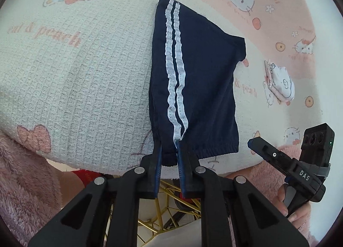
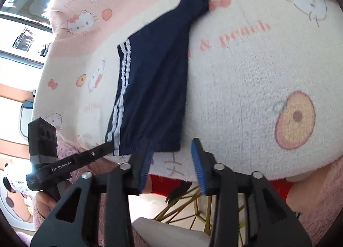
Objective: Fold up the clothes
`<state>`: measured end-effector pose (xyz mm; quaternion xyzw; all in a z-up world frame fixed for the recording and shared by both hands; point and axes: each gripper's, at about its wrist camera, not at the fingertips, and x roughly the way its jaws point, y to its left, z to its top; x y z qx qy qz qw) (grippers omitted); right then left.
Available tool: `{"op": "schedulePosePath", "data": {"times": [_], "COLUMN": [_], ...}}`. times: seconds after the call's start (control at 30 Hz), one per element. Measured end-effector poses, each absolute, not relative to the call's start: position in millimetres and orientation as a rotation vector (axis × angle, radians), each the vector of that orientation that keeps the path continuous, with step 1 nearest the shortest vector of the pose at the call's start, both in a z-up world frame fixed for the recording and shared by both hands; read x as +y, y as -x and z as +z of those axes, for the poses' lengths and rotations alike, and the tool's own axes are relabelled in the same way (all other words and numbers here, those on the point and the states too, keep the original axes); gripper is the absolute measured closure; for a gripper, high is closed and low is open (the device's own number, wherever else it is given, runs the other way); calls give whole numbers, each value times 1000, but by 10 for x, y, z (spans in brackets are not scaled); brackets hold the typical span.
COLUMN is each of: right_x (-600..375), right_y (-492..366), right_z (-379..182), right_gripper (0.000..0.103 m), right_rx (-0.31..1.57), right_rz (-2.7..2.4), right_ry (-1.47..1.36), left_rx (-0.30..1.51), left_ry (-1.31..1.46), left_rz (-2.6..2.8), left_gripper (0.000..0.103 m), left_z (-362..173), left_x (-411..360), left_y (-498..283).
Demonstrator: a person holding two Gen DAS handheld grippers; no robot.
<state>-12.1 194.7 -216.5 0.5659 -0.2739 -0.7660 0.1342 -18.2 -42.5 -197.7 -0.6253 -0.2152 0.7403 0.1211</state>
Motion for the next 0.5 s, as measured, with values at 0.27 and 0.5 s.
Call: {"op": "schedulePosePath", "data": {"times": [0.27,0.5], "right_x": [1656,1561], "right_y": [248,200], "right_z": [-2492,-2462], "right_gripper": [64,68], "right_rx": [-568,-475], "right_rz": [-2209,-2259], "right_ry": [-1766,-1757], "left_rx": [-573,-517], "left_ry": [1839,1820], "left_rz": [2177,2099], "left_gripper": [88,86], "left_z": [-2086,-1833], "left_x": [-384,-384], "left_y": [293,396]}}
